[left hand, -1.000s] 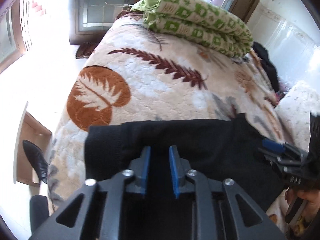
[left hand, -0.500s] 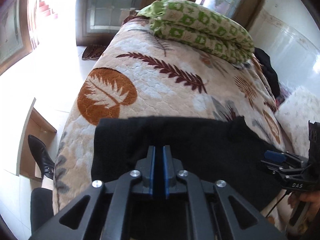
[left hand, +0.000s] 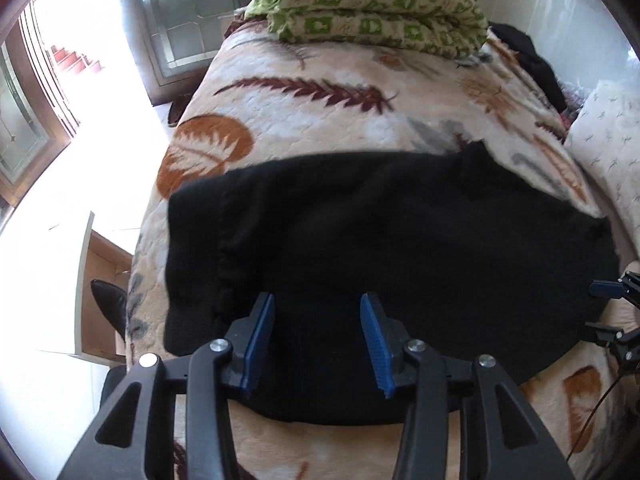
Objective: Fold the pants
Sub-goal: 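Grasp the black pants' leg end with the right gripper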
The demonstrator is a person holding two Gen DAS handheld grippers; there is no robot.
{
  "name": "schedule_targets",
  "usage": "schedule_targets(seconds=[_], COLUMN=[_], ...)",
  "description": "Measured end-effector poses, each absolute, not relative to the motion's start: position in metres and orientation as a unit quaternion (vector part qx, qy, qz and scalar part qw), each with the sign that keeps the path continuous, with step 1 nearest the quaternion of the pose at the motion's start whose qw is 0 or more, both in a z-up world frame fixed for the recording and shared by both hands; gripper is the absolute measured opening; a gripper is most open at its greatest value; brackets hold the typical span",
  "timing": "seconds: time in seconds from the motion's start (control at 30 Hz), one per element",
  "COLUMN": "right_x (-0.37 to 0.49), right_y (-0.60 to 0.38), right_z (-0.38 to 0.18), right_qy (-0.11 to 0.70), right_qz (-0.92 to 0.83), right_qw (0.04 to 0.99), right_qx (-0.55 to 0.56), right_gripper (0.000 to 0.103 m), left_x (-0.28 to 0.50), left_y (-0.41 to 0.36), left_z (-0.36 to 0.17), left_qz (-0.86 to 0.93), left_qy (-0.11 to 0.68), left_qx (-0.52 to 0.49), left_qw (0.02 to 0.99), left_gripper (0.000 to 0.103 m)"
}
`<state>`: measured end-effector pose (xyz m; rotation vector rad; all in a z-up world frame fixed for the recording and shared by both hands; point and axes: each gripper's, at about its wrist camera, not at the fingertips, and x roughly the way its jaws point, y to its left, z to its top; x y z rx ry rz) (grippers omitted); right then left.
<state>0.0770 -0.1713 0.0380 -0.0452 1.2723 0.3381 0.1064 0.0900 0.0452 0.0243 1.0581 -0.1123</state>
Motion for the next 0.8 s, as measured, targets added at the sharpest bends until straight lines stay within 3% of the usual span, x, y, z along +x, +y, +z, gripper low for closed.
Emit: schedule_targets(seconds=[0.07, 0.2, 0.4, 0.47, 0.8], right_x=[0.079, 0.077, 0.073, 0.073, 0.088], right_y=[-0.198, -0.254, -0.285, -0.294, -0.342], right_z=[0.054, 0.066, 0.010, 0.009, 0.036], right_qy=[0.582, 0.574, 0.626, 0.623, 0.598], right_qz=[0.138, 0.074, 0.030, 0.031, 0.040], right_qw=[0.801, 0.815, 0.776, 0.780, 0.796], right_qx=[-0.012, -0.024, -0.073, -0.047, 0.083], right_gripper=[0.078, 0.079, 0.079, 0.088, 0.087], left_x=[0.109, 0.114, 0.116, 0.112, 0.101], left_y=[0.078, 0.035, -0.065, -0.094, -0.130], left_z=[0.054, 0.061, 0.039, 0.025, 0.030], left_qz=[-0.068, -0.114, -0.181, -0.194, -0.228], left_qy=[0.495, 0.491, 0.514, 0.524, 0.505], left_qx=[-0.004, -0.024, -0.003, 0.027, 0.050], left_qw=[0.866, 0.863, 0.839, 0.829, 0.831], left_gripper=[0.055, 0.056, 0.058, 0.058, 0.063])
